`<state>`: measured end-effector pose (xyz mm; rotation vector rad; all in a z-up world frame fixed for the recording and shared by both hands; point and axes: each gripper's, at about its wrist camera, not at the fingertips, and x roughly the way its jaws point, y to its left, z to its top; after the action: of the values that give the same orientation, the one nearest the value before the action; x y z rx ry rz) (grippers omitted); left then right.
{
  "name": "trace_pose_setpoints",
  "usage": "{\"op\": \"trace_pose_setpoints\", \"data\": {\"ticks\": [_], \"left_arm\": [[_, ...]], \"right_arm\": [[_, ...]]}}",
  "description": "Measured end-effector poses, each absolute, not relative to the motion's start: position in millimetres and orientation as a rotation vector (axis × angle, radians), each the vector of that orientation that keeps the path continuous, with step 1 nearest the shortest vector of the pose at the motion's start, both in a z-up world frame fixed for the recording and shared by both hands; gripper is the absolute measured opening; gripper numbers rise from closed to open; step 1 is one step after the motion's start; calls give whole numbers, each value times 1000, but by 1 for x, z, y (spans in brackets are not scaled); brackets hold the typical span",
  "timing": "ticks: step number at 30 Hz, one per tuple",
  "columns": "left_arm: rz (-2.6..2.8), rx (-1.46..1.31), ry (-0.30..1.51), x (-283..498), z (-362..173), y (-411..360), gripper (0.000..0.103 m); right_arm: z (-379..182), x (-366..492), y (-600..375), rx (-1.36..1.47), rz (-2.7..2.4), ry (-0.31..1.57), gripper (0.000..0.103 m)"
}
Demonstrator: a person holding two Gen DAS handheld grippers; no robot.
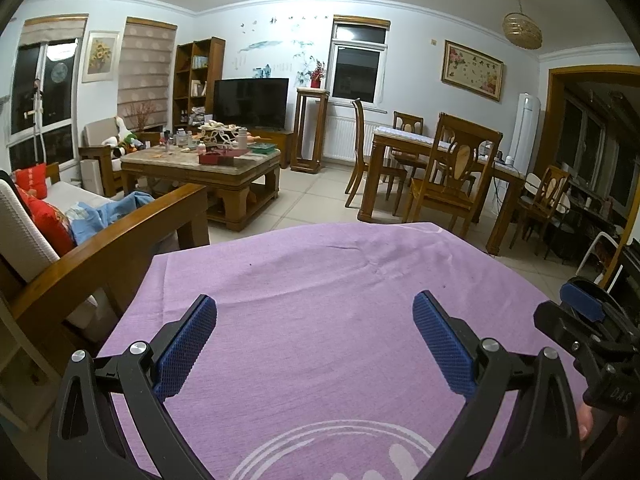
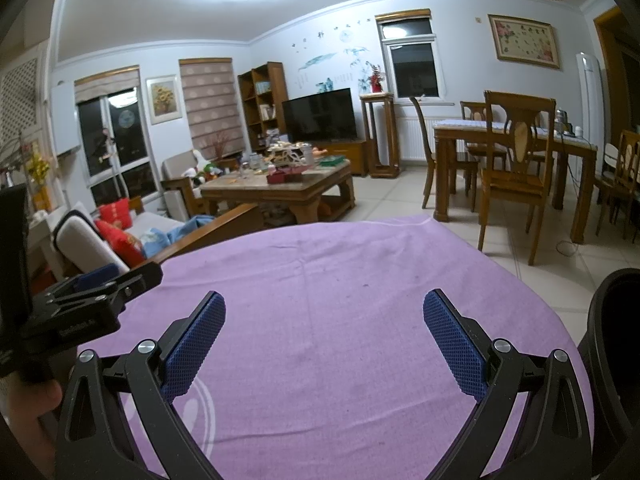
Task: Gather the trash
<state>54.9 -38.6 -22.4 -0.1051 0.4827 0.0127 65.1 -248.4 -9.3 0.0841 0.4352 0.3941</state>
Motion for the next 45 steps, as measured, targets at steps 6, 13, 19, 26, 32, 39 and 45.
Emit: {"op": "trace_pose_setpoints", "data": {"ticks": [6,13,19,26,32,39,45], "left_arm": [[25,-107,479,53,-22,-38,98],[34,-107,476,49,-20,-36,98],[35,-108,476,49,-20,-35,98],[57,-98,454,41,-18,-32,98],[87,-98,428,33,-16,-30,98],[82,-102,409,29,-13,-34,98],[130,-103,421,29,-10,-34,98]], "right_arm": [[-8,64,-249,84,394,436,98],[-7,64,-250,83,394,435,98],[-6,64,-251,83,395,435,98],[-7,65,-254,82,396,434,98],[-7,65,-255,82,395,434,98],[-7,65,-256,81,396,434,98],[-7,65,-256,81,396,434,98]]}}
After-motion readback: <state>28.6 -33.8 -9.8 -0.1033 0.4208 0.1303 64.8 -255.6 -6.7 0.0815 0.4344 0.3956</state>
